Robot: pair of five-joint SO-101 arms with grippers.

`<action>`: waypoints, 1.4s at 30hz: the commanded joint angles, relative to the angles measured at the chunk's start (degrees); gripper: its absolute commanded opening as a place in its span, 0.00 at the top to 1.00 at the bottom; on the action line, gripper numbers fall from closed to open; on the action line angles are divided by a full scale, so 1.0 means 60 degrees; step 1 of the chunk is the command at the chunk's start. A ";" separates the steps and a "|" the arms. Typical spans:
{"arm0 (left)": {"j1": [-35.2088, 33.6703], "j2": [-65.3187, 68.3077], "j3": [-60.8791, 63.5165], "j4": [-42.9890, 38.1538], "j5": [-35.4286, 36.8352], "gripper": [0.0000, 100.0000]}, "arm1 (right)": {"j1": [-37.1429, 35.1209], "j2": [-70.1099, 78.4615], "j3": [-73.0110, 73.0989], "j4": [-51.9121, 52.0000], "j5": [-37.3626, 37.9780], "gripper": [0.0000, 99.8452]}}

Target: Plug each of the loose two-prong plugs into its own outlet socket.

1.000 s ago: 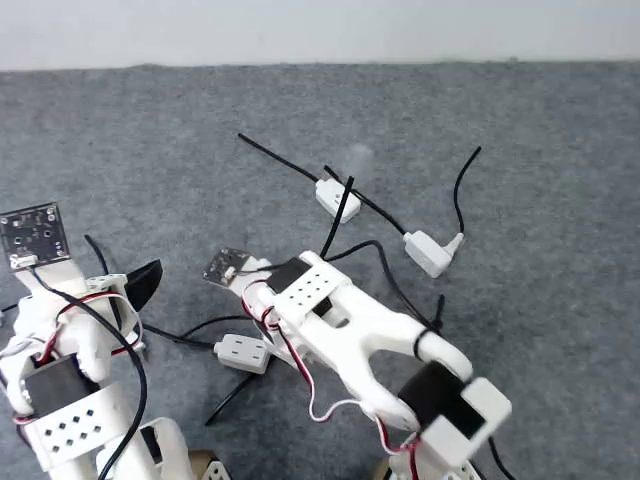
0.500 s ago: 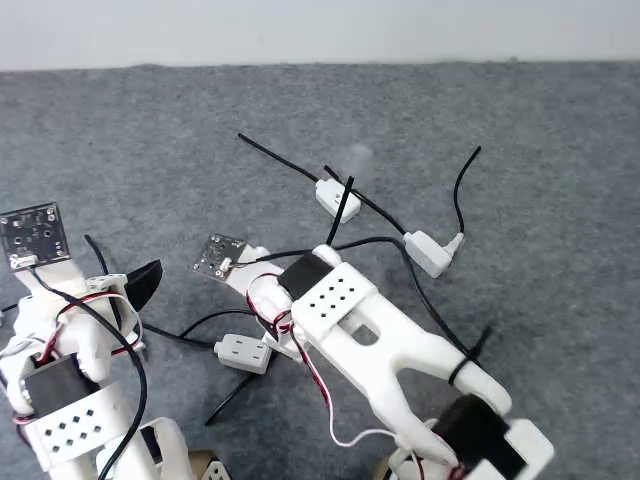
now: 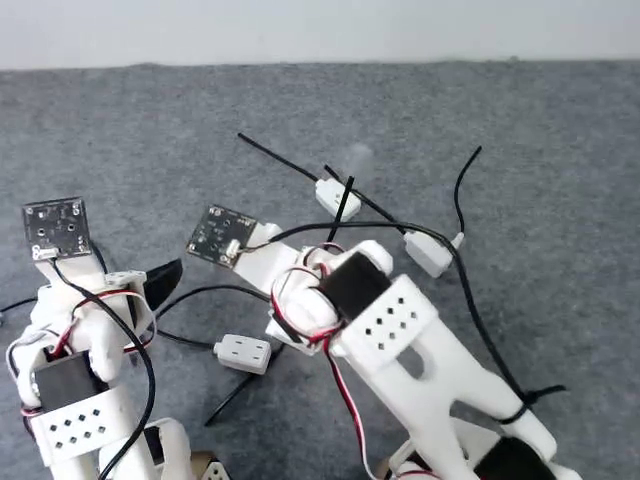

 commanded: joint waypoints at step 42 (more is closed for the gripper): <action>0.4747 -0.6755 0.0007 0.1392 -0.1216 0.59 | 0.1311 -0.2073 -0.2784 -0.2000 0.1626 0.99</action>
